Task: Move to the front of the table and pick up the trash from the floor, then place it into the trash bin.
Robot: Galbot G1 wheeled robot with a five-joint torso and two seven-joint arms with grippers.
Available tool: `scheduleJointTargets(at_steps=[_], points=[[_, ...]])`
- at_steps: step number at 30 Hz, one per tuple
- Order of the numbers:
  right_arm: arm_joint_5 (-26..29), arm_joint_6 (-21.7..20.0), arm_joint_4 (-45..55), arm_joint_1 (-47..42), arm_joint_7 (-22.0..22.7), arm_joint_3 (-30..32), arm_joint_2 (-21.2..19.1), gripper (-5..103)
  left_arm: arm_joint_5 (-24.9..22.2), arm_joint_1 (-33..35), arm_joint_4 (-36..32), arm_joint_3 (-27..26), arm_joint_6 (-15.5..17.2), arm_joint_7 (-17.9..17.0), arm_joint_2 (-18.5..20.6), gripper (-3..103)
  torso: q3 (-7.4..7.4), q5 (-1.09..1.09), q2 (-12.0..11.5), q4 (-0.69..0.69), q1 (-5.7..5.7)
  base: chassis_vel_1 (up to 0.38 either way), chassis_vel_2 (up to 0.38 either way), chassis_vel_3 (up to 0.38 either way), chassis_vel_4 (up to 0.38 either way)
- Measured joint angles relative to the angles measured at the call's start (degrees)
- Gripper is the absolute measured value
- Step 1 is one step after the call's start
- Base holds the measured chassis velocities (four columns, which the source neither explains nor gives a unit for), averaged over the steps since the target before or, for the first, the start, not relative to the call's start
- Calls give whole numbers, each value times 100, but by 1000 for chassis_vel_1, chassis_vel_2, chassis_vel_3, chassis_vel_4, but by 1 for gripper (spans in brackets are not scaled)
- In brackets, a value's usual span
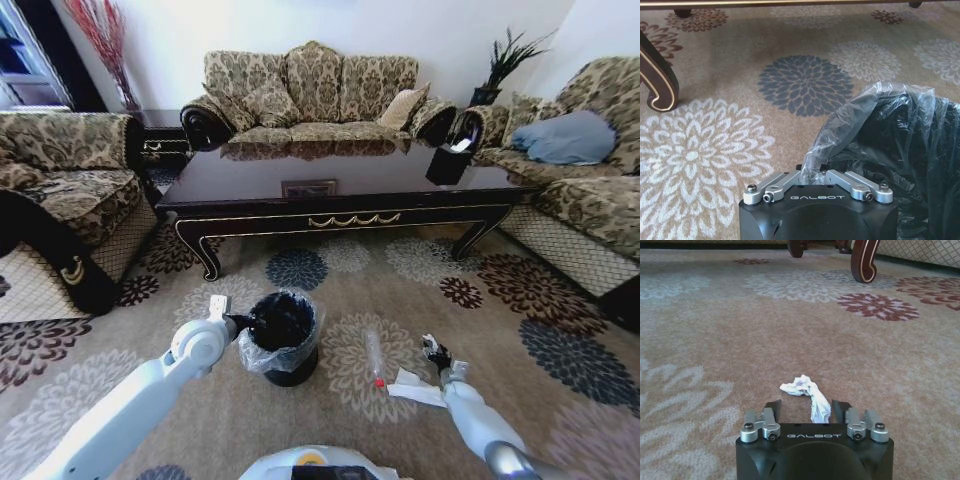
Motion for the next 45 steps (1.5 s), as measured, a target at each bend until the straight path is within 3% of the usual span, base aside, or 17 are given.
scheduleJointTargets(at_steps=[2, 4, 10, 12, 16, 25, 32, 35, 38, 45], points=[[-10, -9, -3, 4, 29, 7, 4, 48, -8, -44, -5, 0, 0, 15, -1, 4, 0, 0, 0, 0, 0, 0, 0, 0, 0], [-10, -14, -4, 4, 34, 10, -1, 48, -13, -54, -6, 0, 0, 21, -5, 4, 0, 0, 0, 0, 0, 0, 0, 0, 0], [-5, -21, 2, -41, 44, 37, -74, 21, 2, -34, -6, 0, 0, 45, -86, 4, 0, -1, 0, -1, 0, 0, 0, 0, 0], [-3, -21, 11, -52, 45, 41, -85, 21, 9, -27, -5, 0, 0, 47, -101, 4, 0, -1, 0, -2, 0, 0, 0, 0, 0], [12, -19, 162, -189, 58, 69, -109, 2, 46, 28, -4, -4, 0, 57, -132, 4, 0, 0, 0, 0, 0, 0, 0, 0, 0], [159, 56, 942, -715, 103, 59, -335, 0, 88, 56, 8, 65, 0, 49, -209, 4, 0, 0, 0, -1, 0, 0, 0, 0, 0], [540, -75, 3327, -2038, 255, 180, -738, 0, 173, -44, 29, 339, 0, -23, -347, 4, -1, -1, 0, 0, 0, 0, 0, 0, 0], [556, -128, 3870, -2397, 298, 231, -805, 0, 187, -69, 15, 408, 0, -57, -406, 4, -1, 1, 0, -3, 0, 0, 0, 0, 0], [697, -217, 5510, -3420, 444, 522, -938, 0, 266, -196, 60, 690, 0, -73, -541, 4, -1, 0, 0, -1, 0, 0, 0, 0, 0], [676, -299, 6702, -4070, 577, 819, -953, 0, 391, -308, 10, 972, -1, -107, -702, 4, -1, 0, 0, -1, 0, 0, 0, 0, 0]])
